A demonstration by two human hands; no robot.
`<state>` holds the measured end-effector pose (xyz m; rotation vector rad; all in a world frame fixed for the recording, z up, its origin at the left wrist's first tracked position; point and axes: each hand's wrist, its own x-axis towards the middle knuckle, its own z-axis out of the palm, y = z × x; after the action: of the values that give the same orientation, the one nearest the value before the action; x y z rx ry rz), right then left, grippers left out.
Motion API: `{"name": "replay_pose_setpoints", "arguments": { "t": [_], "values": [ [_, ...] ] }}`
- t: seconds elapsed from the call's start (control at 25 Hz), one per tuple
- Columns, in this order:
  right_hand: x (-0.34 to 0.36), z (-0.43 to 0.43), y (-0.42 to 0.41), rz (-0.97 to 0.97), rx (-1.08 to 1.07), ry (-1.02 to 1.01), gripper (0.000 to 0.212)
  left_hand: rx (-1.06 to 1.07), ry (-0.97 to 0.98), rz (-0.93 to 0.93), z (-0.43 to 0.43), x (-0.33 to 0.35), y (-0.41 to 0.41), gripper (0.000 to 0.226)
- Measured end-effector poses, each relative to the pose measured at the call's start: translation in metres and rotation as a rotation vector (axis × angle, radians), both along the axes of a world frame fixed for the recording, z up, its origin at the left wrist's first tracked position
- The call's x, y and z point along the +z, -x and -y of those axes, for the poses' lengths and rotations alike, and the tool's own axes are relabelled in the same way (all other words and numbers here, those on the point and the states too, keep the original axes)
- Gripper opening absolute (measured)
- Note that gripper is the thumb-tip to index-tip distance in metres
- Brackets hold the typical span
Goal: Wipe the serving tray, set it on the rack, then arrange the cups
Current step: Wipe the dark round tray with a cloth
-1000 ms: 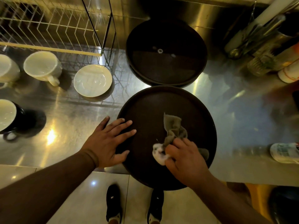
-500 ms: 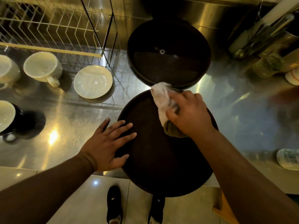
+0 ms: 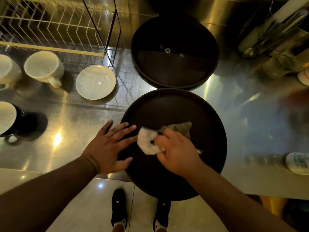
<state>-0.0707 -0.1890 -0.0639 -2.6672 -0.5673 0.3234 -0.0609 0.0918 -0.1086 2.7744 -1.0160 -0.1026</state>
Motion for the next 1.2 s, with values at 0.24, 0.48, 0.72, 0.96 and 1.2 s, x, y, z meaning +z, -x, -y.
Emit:
{"name": "replay_pose_setpoints", "arguments": {
  "t": [0.24,0.48,0.72,0.96,1.2],
  "values": [
    [0.019,0.074,0.052,-0.191,-0.020,0.078,0.015,-0.017,0.007,0.003,-0.001,0.000,0.001,0.076],
    [0.039,0.059,-0.015,-0.205,-0.732,-0.486,0.022,-0.025,0.022,0.008,-0.002,-0.001,0.001,0.073],
    [0.008,-0.021,-0.102,0.049,-0.637,0.041,0.036,-0.019,0.021,0.011,-0.002,-0.003,-0.001,0.075],
    [0.011,-0.052,-0.017,-0.055,-0.068,-0.088,0.018,-0.019,0.016,0.023,-0.001,-0.001,-0.001,0.068],
    [0.028,0.039,0.053,-0.247,0.183,0.068,0.027,-0.004,-0.009,-0.028,-0.001,0.005,0.000,0.075]
  ]
}}
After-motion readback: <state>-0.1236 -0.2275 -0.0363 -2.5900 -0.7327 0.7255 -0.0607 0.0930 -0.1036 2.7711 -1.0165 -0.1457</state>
